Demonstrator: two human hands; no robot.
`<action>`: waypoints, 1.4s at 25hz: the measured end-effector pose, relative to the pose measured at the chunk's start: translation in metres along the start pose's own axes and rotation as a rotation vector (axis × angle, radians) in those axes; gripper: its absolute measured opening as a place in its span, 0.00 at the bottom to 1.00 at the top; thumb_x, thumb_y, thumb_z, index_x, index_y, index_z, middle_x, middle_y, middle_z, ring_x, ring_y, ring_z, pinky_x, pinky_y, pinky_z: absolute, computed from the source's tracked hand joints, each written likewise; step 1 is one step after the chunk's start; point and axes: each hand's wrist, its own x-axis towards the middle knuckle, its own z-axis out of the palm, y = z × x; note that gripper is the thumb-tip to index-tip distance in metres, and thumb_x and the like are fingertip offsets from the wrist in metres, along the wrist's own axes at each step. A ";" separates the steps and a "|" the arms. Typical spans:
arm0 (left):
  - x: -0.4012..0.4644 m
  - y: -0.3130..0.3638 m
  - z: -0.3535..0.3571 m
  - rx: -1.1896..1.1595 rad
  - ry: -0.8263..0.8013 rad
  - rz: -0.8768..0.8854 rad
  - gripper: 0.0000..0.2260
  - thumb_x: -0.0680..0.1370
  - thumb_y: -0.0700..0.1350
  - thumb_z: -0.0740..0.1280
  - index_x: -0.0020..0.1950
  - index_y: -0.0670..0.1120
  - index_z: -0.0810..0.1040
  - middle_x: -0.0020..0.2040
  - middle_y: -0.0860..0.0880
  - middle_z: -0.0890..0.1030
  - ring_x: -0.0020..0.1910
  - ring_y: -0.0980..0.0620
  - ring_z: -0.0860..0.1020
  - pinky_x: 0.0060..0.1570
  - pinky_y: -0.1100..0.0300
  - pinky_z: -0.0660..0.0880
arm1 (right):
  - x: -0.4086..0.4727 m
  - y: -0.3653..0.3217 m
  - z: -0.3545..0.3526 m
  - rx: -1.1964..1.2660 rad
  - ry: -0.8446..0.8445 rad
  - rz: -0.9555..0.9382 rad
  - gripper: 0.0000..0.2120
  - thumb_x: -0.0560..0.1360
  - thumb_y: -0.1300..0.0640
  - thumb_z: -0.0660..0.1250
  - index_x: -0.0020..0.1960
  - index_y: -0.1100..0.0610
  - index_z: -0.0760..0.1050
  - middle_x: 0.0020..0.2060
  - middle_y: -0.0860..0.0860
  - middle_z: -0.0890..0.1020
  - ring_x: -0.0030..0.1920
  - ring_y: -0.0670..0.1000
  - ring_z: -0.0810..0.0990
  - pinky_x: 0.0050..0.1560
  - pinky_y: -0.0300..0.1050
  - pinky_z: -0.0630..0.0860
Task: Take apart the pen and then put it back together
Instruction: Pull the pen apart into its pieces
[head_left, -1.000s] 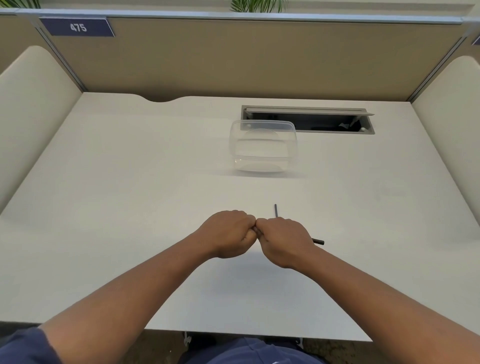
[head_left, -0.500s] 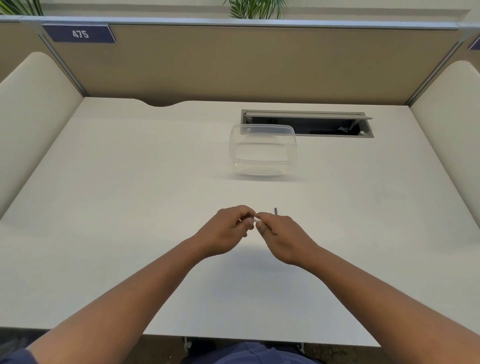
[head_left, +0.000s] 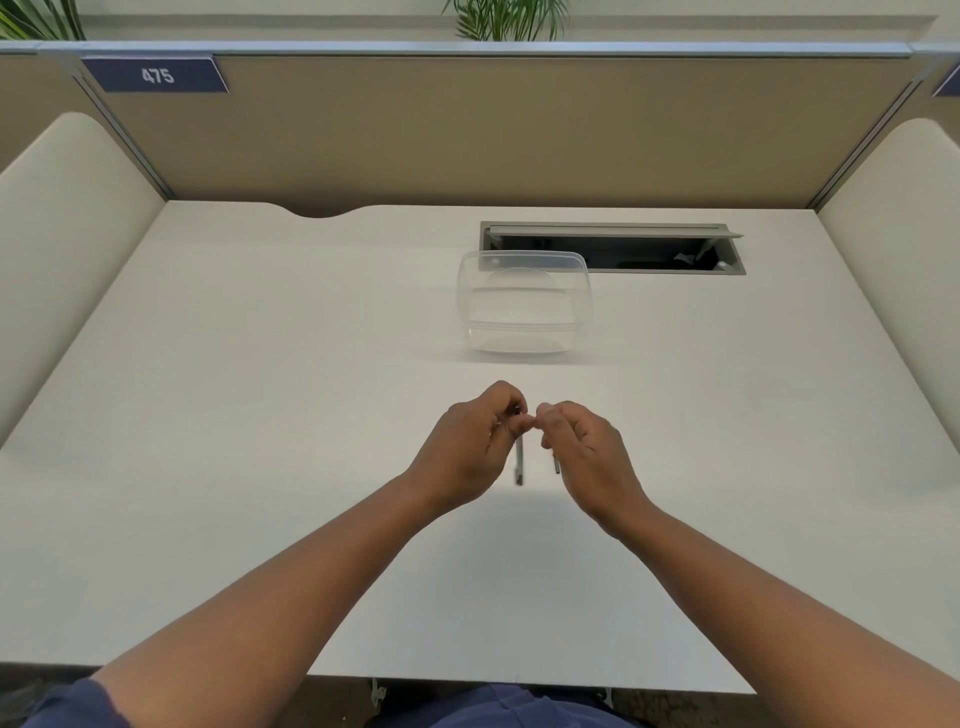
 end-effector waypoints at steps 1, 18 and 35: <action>0.002 0.000 0.000 0.055 -0.034 0.042 0.05 0.83 0.48 0.63 0.51 0.48 0.73 0.41 0.53 0.82 0.37 0.48 0.79 0.40 0.51 0.77 | 0.001 0.000 -0.002 0.020 -0.006 0.005 0.24 0.78 0.38 0.60 0.43 0.58 0.79 0.35 0.54 0.79 0.34 0.49 0.74 0.40 0.48 0.73; 0.021 -0.018 -0.010 0.407 -0.257 0.158 0.08 0.79 0.54 0.68 0.53 0.52 0.81 0.42 0.54 0.81 0.43 0.52 0.76 0.41 0.51 0.76 | 0.006 0.014 -0.016 0.170 -0.091 0.205 0.08 0.78 0.54 0.71 0.42 0.56 0.81 0.35 0.50 0.82 0.36 0.49 0.76 0.41 0.41 0.71; 0.013 -0.022 -0.002 0.345 -0.289 0.166 0.10 0.81 0.50 0.65 0.58 0.51 0.83 0.44 0.52 0.80 0.43 0.50 0.77 0.42 0.52 0.76 | 0.009 0.024 -0.017 0.234 -0.149 0.187 0.04 0.78 0.59 0.71 0.47 0.60 0.82 0.38 0.55 0.85 0.38 0.51 0.81 0.43 0.45 0.80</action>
